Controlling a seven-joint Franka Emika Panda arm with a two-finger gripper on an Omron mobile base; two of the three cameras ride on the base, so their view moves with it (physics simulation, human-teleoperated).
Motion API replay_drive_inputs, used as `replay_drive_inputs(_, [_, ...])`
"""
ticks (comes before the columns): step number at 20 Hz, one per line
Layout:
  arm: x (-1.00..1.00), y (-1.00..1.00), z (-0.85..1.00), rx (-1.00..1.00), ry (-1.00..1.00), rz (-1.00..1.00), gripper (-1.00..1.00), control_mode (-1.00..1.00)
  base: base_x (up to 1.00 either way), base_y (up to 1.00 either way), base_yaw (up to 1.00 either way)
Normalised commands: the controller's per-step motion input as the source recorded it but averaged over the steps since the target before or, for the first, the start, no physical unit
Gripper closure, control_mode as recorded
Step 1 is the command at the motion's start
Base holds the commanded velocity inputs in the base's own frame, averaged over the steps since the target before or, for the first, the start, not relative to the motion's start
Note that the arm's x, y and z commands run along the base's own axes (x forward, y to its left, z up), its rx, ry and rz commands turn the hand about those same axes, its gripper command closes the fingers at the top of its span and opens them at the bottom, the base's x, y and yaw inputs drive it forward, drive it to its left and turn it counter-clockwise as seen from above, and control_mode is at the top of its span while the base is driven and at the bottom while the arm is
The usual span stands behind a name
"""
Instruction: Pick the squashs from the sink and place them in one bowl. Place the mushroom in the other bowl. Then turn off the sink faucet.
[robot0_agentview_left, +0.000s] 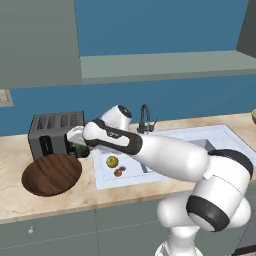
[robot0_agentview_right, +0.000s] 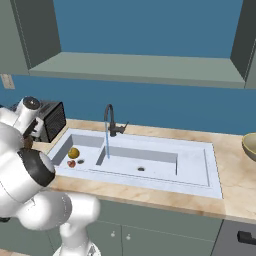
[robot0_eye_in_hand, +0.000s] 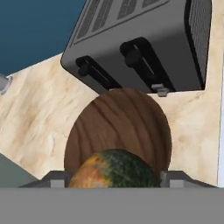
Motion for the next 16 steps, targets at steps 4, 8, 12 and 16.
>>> replay_drive_inputs(4, [0.04, 0.61, -0.04, -0.02, 0.00, -0.03, 1.00, -1.00, 0.00, 0.00, 0.00])
replay_drive_inputs(8, [0.10, 0.55, -0.01, -0.18, 0.00, -0.09, 1.00, -1.00, 0.00, 0.00, 0.00])
replay_drive_inputs(12, [0.16, 0.68, -0.01, -0.19, 0.00, -0.10, 1.00, -1.00, 0.00, 0.00, 0.00])
replay_drive_inputs(16, [0.26, 0.71, 0.00, -0.07, 0.07, -0.08, 1.00, -1.00, 0.00, 0.00, 0.00])
